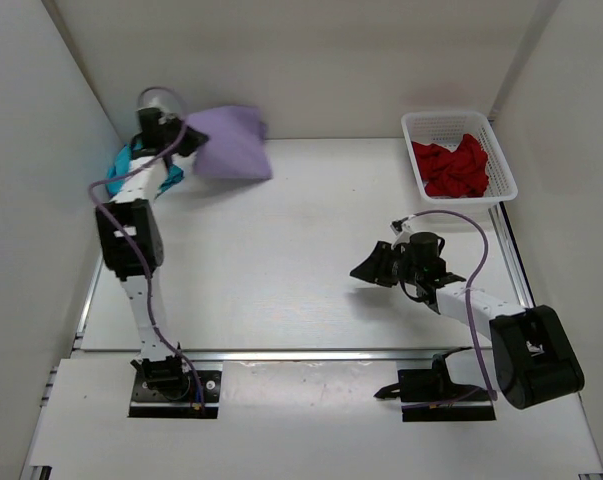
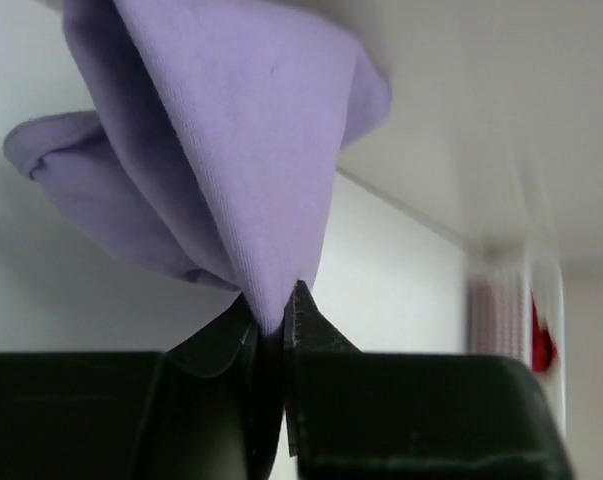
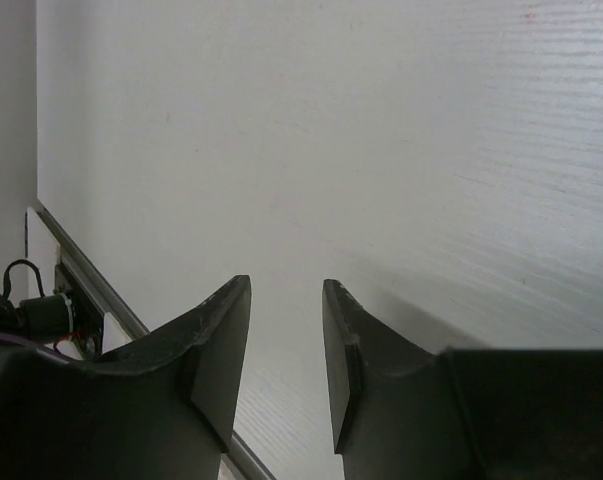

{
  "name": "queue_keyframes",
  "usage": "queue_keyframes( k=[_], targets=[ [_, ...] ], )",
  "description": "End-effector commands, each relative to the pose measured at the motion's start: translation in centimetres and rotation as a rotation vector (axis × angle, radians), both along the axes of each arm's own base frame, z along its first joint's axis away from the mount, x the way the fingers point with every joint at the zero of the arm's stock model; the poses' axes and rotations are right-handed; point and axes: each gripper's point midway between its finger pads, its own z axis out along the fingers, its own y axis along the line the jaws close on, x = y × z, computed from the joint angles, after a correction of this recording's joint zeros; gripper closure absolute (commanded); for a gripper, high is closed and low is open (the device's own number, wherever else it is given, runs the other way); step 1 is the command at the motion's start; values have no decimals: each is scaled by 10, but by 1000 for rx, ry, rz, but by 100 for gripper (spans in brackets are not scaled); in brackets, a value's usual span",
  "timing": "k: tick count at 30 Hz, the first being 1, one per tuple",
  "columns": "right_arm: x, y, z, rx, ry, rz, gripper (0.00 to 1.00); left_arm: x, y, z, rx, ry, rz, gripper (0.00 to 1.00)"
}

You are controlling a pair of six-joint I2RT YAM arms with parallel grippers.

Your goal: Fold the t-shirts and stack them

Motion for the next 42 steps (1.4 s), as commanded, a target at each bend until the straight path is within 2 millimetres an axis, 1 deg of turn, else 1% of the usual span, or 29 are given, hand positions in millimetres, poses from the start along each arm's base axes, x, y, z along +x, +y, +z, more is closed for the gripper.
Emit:
queue_keyframes(
  k=[1,2,3,4,5,8,11,12,14,15,17,18,19,21,22,24,26,27,28,29,30,32,33,34,35,36,37,40,42],
  targets=[
    [2,12,8,24,-45,57,67,-31,120,35,-21,-53,245,82],
    [1,16,8,22,-48,73,67,-43,150,11,-61,-38,313,62],
    [-2,20,5,26,-33,87,67,-63,159,-9,-102,-1,344,27],
    [-3,23,3,23,-29,98,66,-78,178,-24,-157,10,400,2],
    [-6,26,0,16,-26,114,67,-85,195,-26,-195,-6,442,1],
    [-13,37,-3,18,-9,157,65,-101,194,-44,-216,20,426,1],
    [-14,44,-3,5,-9,172,63,-107,177,-49,-186,47,405,1],
    [-16,49,-3,2,-18,189,60,-109,174,-41,-178,22,405,2],
    [-16,49,-6,-19,-15,181,57,-109,151,-40,-177,19,369,1],
    [-15,51,-5,-26,-26,185,54,-109,144,-32,-180,2,356,1],
    [-13,50,-7,-37,-28,174,49,-109,113,-27,-178,-2,305,2],
    [-14,51,-8,-42,-24,175,47,-111,105,-21,-162,-20,285,1],
    [-12,52,-9,-61,-29,171,46,-109,81,-17,-145,-26,248,1],
    [-2,45,-15,-133,-25,124,47,-112,17,-20,-72,-16,116,1],
    [4,47,-11,-149,-42,123,52,-113,1,-20,-30,-16,83,1],
    [10,46,-12,-179,-40,116,58,-124,-54,-22,-6,-10,-15,2],
    [11,48,-12,-168,-36,128,60,-137,-60,-18,-32,-18,3,1],
    [9,51,-11,-159,-32,137,60,-146,-49,-31,-74,4,59,2],
    [8,48,-14,-160,-24,130,60,-157,-40,-30,-126,-8,95,1],
    [7,48,-15,-159,-20,128,60,-161,-19,-21,-153,-33,146,1],
    [6,44,-18,-166,-13,124,59,-168,6,-33,-184,-12,210,2],
    [6,39,-20,-160,2,108,59,-187,37,-36,-200,-9,284,1],
    [5,40,-22,-159,0,117,59,-191,54,-29,-205,-27,327,1],
    [6,36,-24,-164,10,108,58,-198,69,-36,-200,-9,369,1],
    [8,38,-19,-158,-4,108,58,-206,74,-39,-193,-7,388,2],
    [8,38,-18,-159,-5,111,58,-208,82,-30,-179,-34,407,1],
    [8,38,-19,-159,-5,111,58,-211,79,-35,-155,-29,408,1],
    [9,42,-15,-150,-18,125,74,-207,72,-49,-78,14,400,1],
    [9,45,-13,-152,-19,130,83,-203,68,-71,-80,86,387,1]
  ],
)
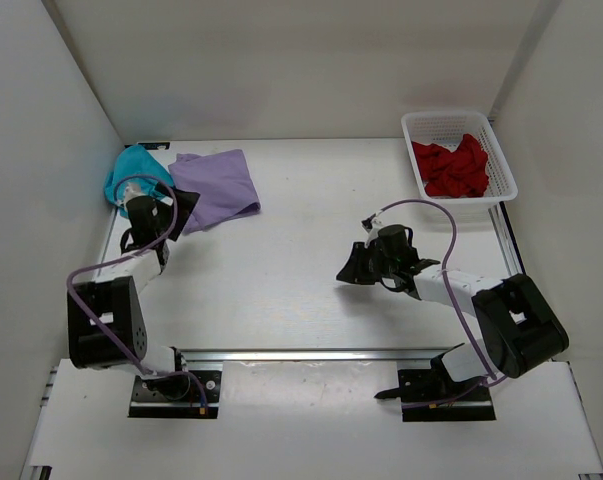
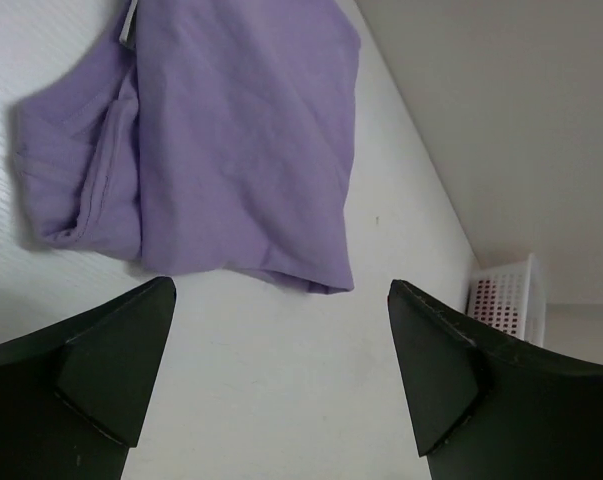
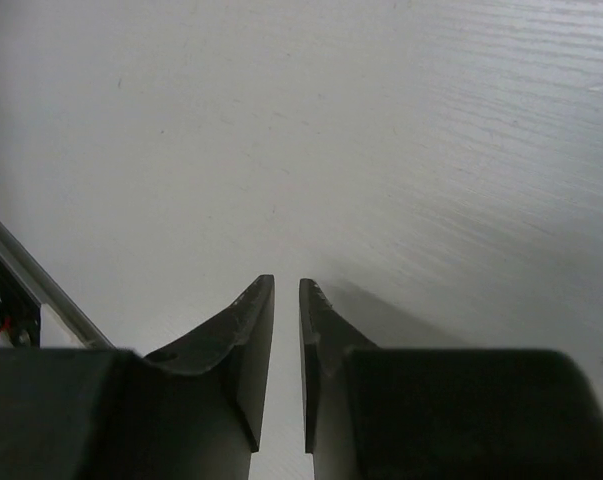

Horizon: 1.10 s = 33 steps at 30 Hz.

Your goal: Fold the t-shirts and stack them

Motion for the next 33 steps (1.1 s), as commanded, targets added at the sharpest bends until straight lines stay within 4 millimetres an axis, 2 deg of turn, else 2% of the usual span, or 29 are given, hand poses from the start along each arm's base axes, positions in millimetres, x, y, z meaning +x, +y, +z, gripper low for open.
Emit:
queue_keyframes(
  k=[1,4,6,8,11,12,13,14,16,18,19,21,22,24,26,27,28,29,30,31,33],
  targets=[
    [3,8,8,6,-47,30,86,6,-3,-21,12,65,-15,1],
    [2,11,10,17,-49,39,81,0,-6,-56,-75,137,-23,2],
    [1,12,11,24,-48,45,73,-4,-5,-69,-59,184,2,2],
    [2,12,12,25,-56,48,70,-4,-6,-81,-22,228,18,2],
    [1,13,14,41,-56,50,69,3,-8,-102,-33,289,19,2],
    [1,15,15,47,-59,56,68,11,-12,-97,-41,273,12,1],
    [1,14,14,46,-53,54,68,16,-15,-103,-44,286,3,1],
    [-1,14,13,50,-49,57,68,17,-19,-113,-46,312,-4,5],
    [1,15,16,58,-53,56,68,29,-27,-111,-62,307,-18,17],
    [2,14,16,58,-54,55,68,33,-24,-119,-59,308,2,56],
    [5,12,16,59,-54,45,68,37,-22,-116,-71,297,11,74],
    [6,10,17,59,-57,40,68,44,-19,-117,-72,307,9,91],
    [6,7,15,61,-52,33,68,53,-20,-112,-60,301,2,100],
    [7,8,18,72,-56,37,68,69,-25,-97,-34,266,-24,100],
    [10,7,15,72,-48,31,68,99,-27,-59,20,205,-64,100],
    [8,9,15,70,-43,38,68,121,-35,-28,37,140,-88,100],
    [7,7,9,68,-26,36,68,125,-36,-28,79,161,-113,100],
    [11,8,11,71,-28,33,68,144,-33,6,127,103,-131,100],
    [12,9,10,70,-26,35,68,154,-34,22,160,106,-164,100],
    [12,8,7,69,-19,32,68,162,-32,21,179,121,-172,100],
    [12,11,8,75,-10,41,68,185,-15,66,222,57,-181,100]
  ],
)
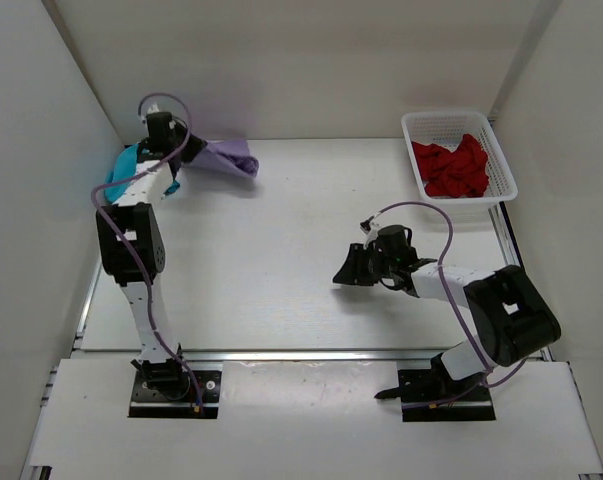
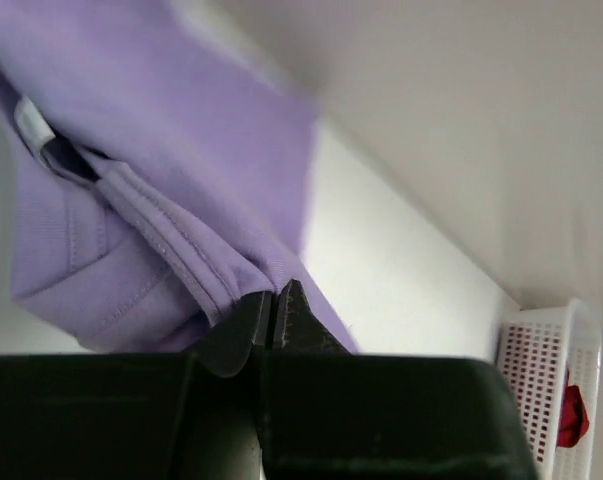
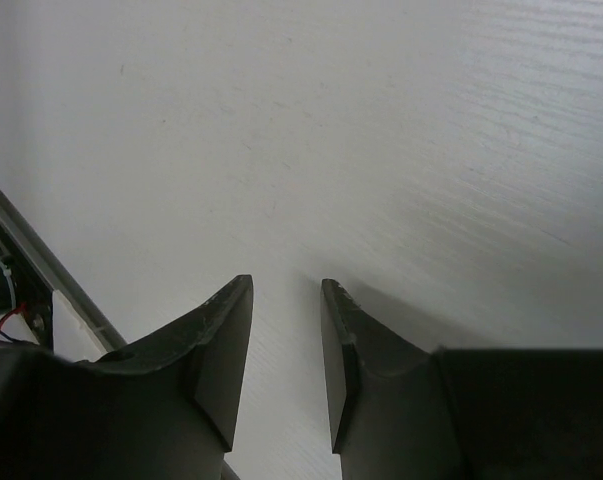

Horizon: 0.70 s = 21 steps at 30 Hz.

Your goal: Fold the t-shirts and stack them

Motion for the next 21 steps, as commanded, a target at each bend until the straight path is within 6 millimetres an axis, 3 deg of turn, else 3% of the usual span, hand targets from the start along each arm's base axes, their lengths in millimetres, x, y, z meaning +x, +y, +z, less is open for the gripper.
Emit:
queue_keyframes(
  k=[1,2,3,4,5,6,8,9,10,11,12,13,14,15,19,21],
  targets=[
    [15,7,13,36,-51,10,68,16,30,54,125,-35,-53,100],
    [15,9,14,39,-52,19,68,18,44,75,161,-46,-46,100],
    [16,8,12,36,-43,16,68,21,59,78,199,-38,-26,100],
    [18,8,14,36,-51,15,68,18,88,85,215,-54,16,100],
    [15,9,10,36,-39,27,68,15,100,87,214,-58,38,100],
    [15,9,11,40,-34,24,68,9,109,79,193,-44,56,100],
    [15,11,12,41,-41,32,68,-7,156,66,161,-25,141,100],
    [14,12,13,41,-44,36,68,-13,163,50,138,-4,151,99],
    [15,11,16,44,-53,38,68,-24,184,41,120,13,187,89],
    [15,11,15,39,-51,35,68,-30,196,42,113,7,208,75],
    [14,12,15,35,-53,37,68,-39,210,29,91,25,235,62],
    [12,14,16,40,-53,52,68,-43,213,31,66,7,242,37],
    [11,14,15,37,-45,53,68,-49,224,37,61,-10,262,26],
    [10,16,15,39,-47,61,68,-50,221,37,42,-23,255,2],
    [7,18,15,44,-38,69,68,-50,209,59,62,-66,249,1],
    [9,18,17,44,-50,67,67,-48,183,68,64,-90,210,1]
  ],
)
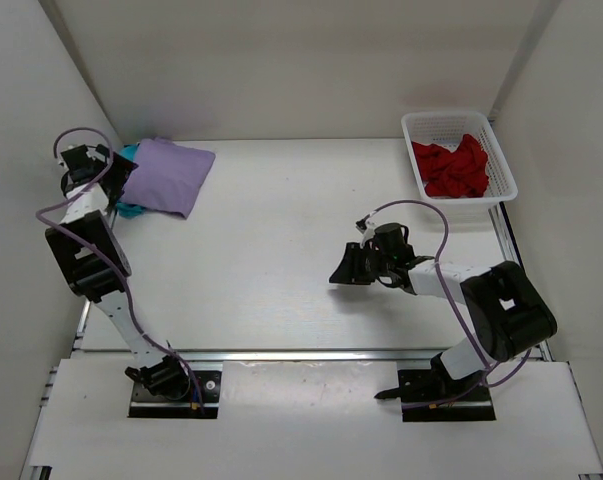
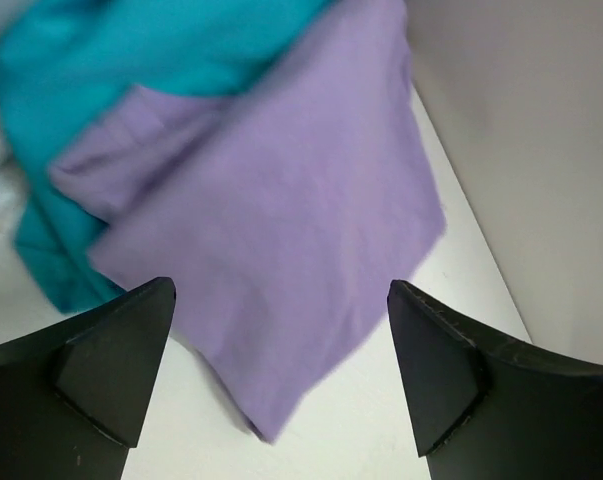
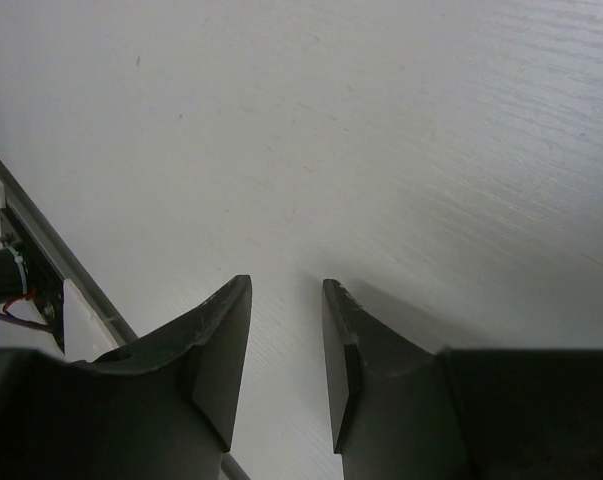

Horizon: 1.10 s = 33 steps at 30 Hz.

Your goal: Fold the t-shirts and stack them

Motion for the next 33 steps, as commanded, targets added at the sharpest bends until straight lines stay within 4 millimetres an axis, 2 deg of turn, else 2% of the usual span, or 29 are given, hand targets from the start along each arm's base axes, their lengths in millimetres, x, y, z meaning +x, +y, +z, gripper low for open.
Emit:
queue_keyframes(
  k=[1,5,6,7,8,9,10,11,12,13,14,15,16,17,19,20,21,22,24,25,26,28,29,30,31,33],
  targets=[
    [9,8,18,27,-76,21,67,10,-46,79,68,-174,-82,1],
    [6,8,17,23,-80,20,64,-4,-83,75,84,-182,-109,1],
    [6,7,15,18,-77,14,64,-7,-101,83,90,-203,-130,1],
    [6,9,18,29,-81,19,64,-11,-118,68,80,-184,-154,2],
    [6,9,16,26,-82,19,64,-13,-139,74,89,-226,-190,2],
    [9,11,18,23,-90,17,64,-21,-154,71,85,-223,-209,1],
    [10,12,19,19,-99,13,64,-22,-182,78,95,-248,-268,1],
    [13,13,22,14,-104,5,65,-26,-193,73,105,-243,-294,2],
    [18,13,24,7,-114,-7,68,-33,-232,73,110,-246,-369,2],
    [22,14,24,0,-122,-18,75,-38,-271,83,116,-285,-443,1],
    [25,13,25,-4,-137,-32,85,-49,-307,77,121,-288,-520,1],
    [28,14,30,8,-135,-46,96,-53,-317,80,149,-302,-533,2],
    [32,14,32,5,-149,-58,100,-64,-346,87,158,-332,-586,1],
    [33,10,28,-18,-153,-82,100,-73,-365,81,193,-333,-623,2],
    [37,3,27,-56,-178,-124,100,-94,-380,63,270,-306,-635,1],
    [43,-4,25,-91,-198,-161,100,-104,-396,70,277,-336,-658,1],
    [45,-9,24,-100,-208,-183,100,-120,-410,51,290,-302,-687,1],
    [46,-11,25,-96,-221,-193,100,-125,-414,54,291,-319,-696,2],
    [52,-17,29,-43,-254,-223,100,-151,-435,37,323,-302,-744,1],
    [55,-21,30,-13,-246,-235,100,-157,-438,30,325,-297,-771,1],
    [57,-19,33,23,-243,-240,100,-159,-443,33,309,-321,-786,2],
    [72,-23,41,33,-266,-271,99,-147,-432,38,348,-359,-737,1],
    [86,-26,49,15,-290,-312,100,-142,-421,27,380,-342,-702,1],
    [96,-38,40,-65,-294,-362,100,-133,-410,30,408,-362,-662,1],
    [111,-41,43,-113,-327,-379,100,-126,-406,27,413,-353,-642,1],
    [137,-61,48,-203,-382,-459,99,-109,-396,19,430,-341,-616,1]
  ],
)
